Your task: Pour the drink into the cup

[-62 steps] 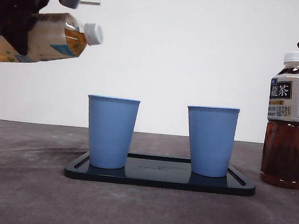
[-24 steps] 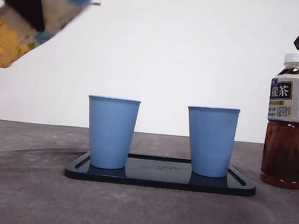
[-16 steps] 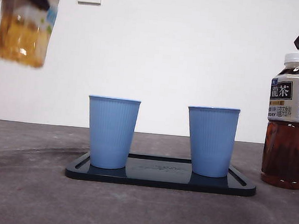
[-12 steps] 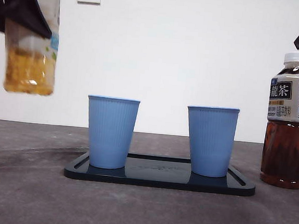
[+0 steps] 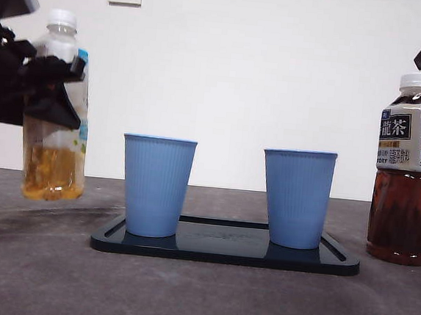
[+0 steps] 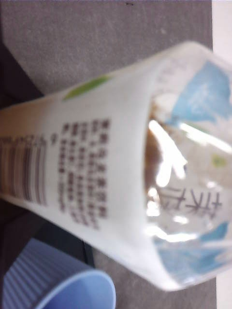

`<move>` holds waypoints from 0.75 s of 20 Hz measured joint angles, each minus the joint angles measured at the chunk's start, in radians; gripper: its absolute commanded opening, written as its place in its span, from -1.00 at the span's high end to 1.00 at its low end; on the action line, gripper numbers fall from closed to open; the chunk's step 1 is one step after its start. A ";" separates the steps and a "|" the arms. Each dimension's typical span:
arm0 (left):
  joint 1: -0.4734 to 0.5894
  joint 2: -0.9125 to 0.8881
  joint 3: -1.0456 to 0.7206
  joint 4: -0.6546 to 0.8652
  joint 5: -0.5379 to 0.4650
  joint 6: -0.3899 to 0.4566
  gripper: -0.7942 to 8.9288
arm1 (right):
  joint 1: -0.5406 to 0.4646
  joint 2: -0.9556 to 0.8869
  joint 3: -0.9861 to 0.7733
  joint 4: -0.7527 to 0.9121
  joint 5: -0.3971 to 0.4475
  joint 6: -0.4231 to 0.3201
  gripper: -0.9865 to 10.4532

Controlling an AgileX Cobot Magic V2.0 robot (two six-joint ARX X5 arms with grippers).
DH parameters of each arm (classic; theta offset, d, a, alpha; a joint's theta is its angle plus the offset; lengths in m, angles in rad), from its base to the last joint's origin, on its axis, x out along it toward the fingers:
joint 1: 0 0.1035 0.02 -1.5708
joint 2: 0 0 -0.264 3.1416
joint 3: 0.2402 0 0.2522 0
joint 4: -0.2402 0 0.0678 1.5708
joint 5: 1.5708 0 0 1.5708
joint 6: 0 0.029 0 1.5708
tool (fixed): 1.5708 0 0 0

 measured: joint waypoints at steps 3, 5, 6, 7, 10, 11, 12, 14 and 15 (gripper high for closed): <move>0.002 0.055 0.000 0.018 -0.001 0.000 0.56 | 0.000 0.000 0.000 0.000 0.001 0.000 -0.13; 0.002 0.075 0.000 0.041 0.000 0.000 0.56 | 0.000 0.000 0.000 0.000 0.002 0.000 -0.13; 0.002 0.080 0.000 0.055 0.000 0.000 0.54 | 0.000 0.000 0.000 0.000 0.002 0.000 -0.13; 0.002 0.086 0.000 0.067 0.000 0.000 0.44 | 0.000 0.000 0.000 0.000 0.002 0.000 -0.13; 0.003 0.110 0.000 0.088 0.000 0.003 0.36 | 0.000 0.000 0.000 0.000 0.002 0.000 -0.13; 0.003 0.114 0.000 0.085 0.000 0.003 0.36 | 0.000 0.000 0.000 0.000 0.002 0.000 -0.13; 0.003 0.115 0.000 0.086 0.000 0.003 0.34 | 0.000 0.000 0.000 0.000 0.002 0.000 -0.13; 0.003 0.115 0.000 0.087 0.000 0.003 0.16 | 0.000 0.000 0.000 0.000 0.002 0.000 -0.13; 0.003 0.115 0.000 0.086 -0.001 0.004 0.12 | 0.000 0.000 0.000 -0.001 0.002 0.000 -0.13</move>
